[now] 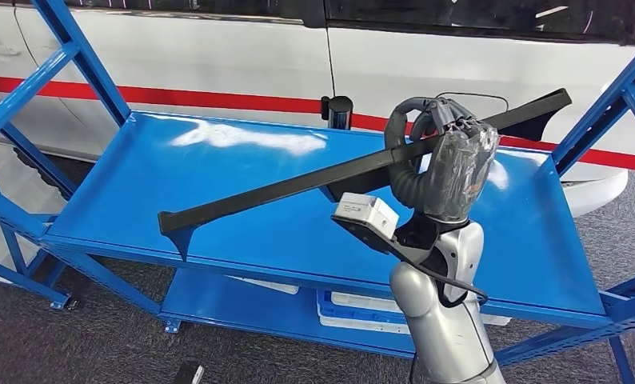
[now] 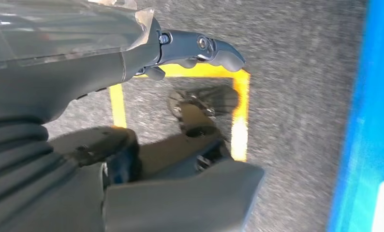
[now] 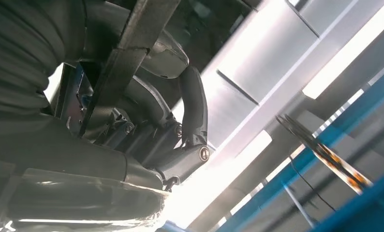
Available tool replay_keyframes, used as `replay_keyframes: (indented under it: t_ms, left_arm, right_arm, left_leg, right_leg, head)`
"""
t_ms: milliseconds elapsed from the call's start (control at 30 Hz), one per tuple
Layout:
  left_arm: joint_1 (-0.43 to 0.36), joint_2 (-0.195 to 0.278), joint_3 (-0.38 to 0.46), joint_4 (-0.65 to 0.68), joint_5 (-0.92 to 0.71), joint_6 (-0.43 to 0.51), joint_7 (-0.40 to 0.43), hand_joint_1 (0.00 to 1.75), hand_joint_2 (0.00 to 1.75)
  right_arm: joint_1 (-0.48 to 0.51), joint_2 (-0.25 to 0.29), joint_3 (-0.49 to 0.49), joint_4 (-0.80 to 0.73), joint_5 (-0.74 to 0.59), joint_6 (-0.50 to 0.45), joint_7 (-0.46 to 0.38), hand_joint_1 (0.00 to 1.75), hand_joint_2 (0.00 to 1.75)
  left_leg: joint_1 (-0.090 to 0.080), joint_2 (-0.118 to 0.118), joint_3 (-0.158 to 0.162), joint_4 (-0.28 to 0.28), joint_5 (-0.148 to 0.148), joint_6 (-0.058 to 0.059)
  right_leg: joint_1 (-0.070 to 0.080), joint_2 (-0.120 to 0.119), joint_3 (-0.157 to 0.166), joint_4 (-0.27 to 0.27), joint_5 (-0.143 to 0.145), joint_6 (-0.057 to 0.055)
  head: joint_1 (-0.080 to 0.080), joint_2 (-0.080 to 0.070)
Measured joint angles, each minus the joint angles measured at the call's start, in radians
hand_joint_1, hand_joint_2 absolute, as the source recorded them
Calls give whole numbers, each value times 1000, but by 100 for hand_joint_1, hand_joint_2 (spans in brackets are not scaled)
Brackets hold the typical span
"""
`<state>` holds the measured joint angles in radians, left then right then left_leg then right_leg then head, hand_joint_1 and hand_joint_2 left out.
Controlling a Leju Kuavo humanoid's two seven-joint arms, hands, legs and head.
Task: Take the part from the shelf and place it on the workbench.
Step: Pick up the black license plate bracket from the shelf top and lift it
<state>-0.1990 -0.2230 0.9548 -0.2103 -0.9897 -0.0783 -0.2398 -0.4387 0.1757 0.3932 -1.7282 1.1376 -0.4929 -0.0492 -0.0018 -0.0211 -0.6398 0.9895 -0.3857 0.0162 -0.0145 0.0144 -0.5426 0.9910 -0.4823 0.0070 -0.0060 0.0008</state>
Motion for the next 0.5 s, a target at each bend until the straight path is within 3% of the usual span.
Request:
replay_keyframes:
  t_ms: [67,100,167,233,267,300,367,400,433,500]
  left_arm:
    - [0,1,0,0,3,-9,23,0,175]
    - [1,2,0,0,4,-13,35,0,175]
    - [2,4,1,0,9,-6,56,0,175]
    - [5,7,6,0,23,8,67,0,175]
    - [7,8,11,0,32,13,69,0,175]
    - [8,10,16,0,40,16,69,0,175]
    - [8,13,26,0,51,21,68,0,175]
    - [8,16,29,-1,54,25,68,0,175]
    - [9,19,33,-1,56,30,67,0,175]
    - [10,23,39,-2,59,37,64,0,175]
  right_arm:
    - [-4,-6,-1,5,-57,45,6,175,175]
    - [-9,-10,-2,8,-88,67,7,175,175]
    - [-19,-23,-7,18,-140,100,8,175,175]
    - [-23,-34,-13,28,-177,117,6,175,175]
    - [-22,-39,-14,33,-194,123,4,175,175]
    - [-22,-43,-15,38,-211,127,-1,175,175]
    - [-22,-50,-16,44,-246,130,-14,175,175]
    - [-22,-51,-15,46,-263,130,-21,175,175]
    - [-23,-54,-16,48,-277,129,-29,175,175]
    - [-23,-57,-17,51,-299,127,-40,175,175]
  left_leg:
    - [4,3,17,-31,16,18]
    - [8,6,27,-52,26,27]
    - [12,11,37,-75,40,34]
    - [17,13,31,-75,44,31]
    - [21,13,26,-72,46,27]
    - [27,14,19,-66,47,21]
    - [42,14,-2,-41,45,1]
    - [47,13,-14,-26,43,-12]
    - [48,11,-26,-8,40,-23]
    - [49,5,-42,14,40,-38]
  right_leg:
    - [1,-2,2,-6,0,10]
    - [3,-3,-5,11,-14,8]
    - [1,-7,-47,107,-66,4]
    - [-10,-7,-100,225,-112,10]
    - [-17,-7,-109,248,-114,21]
    - [-26,-8,-99,231,-100,38]
    - [-46,-12,-35,113,-56,75]
    - [-48,-10,-9,68,-36,86]
    - [-49,-7,1,45,-29,88]
    - [-44,4,-13,65,-30,70]
  head:
    - [-1,0]
    - [-1,0]
    - [1,0]
    - [2,0]
    - [2,0]
    - [2,0]
    - [3,0]
    - [5,0]
    - [7,0]
    - [4,0]
